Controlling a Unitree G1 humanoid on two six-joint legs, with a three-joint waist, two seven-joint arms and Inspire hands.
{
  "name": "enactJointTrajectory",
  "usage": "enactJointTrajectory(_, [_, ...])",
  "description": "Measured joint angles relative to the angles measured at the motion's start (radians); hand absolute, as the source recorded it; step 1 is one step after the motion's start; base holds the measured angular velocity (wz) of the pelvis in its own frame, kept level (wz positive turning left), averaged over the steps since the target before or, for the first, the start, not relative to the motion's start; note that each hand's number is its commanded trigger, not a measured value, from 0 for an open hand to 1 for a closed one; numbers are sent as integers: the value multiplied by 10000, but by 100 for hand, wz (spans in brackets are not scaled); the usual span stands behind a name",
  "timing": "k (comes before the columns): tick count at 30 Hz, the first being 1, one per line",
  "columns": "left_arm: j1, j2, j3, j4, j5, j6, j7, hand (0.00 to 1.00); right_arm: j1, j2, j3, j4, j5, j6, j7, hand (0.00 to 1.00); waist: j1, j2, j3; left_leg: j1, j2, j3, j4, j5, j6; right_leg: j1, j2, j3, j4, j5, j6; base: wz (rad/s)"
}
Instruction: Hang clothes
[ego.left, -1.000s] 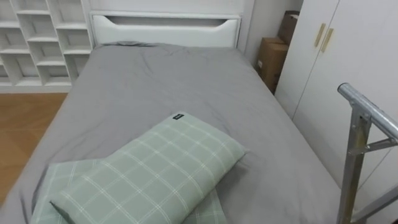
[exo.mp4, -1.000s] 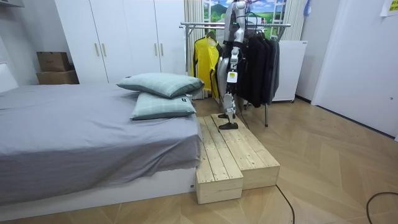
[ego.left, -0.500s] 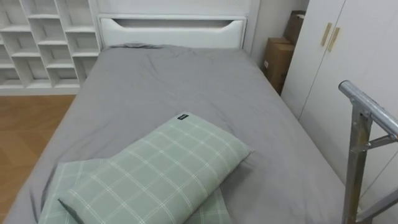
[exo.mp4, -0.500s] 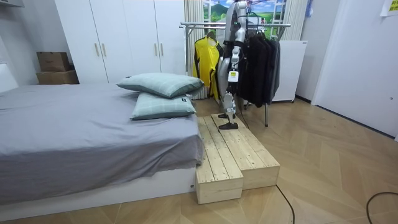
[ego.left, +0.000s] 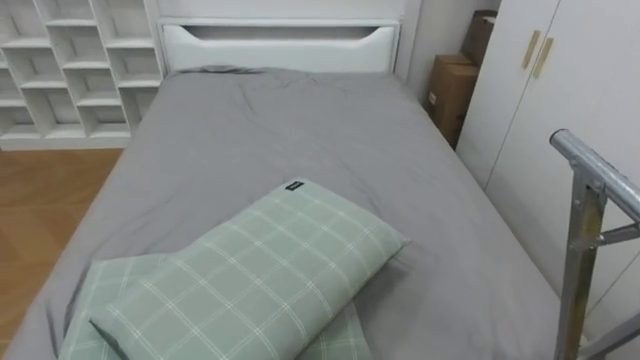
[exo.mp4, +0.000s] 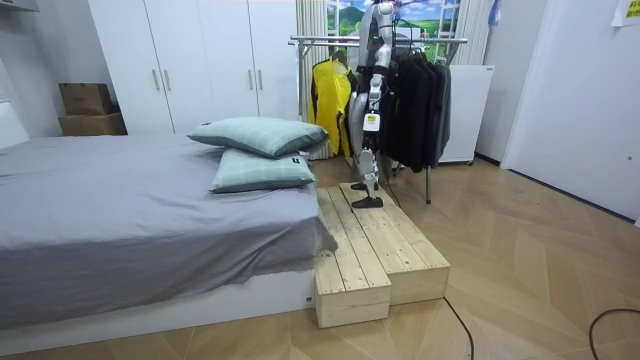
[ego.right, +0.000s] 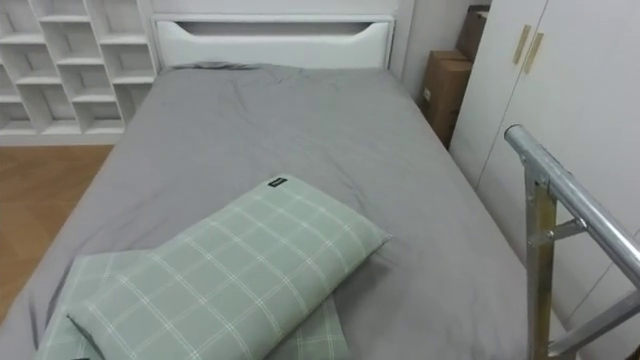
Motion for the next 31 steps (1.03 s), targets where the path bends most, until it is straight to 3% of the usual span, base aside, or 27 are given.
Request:
enactJointTrajectory(18, [194,77,-383,-230,4,-219,-121,0,30,-19,10,-98,-3,-58,-19,0,-31,98,120,-5,-4,-75,-84,-13,-20,-9,12,-33,23,15,-23,1])
enactJointTrajectory(31, [127,79,-396,-300,329,-338,-171,0,69,-5,37,-90,6,-313,-14,0,-59,148,92,-4,-5,-75,-82,-12,-19,-9,13,-28,31,16,-24,0])
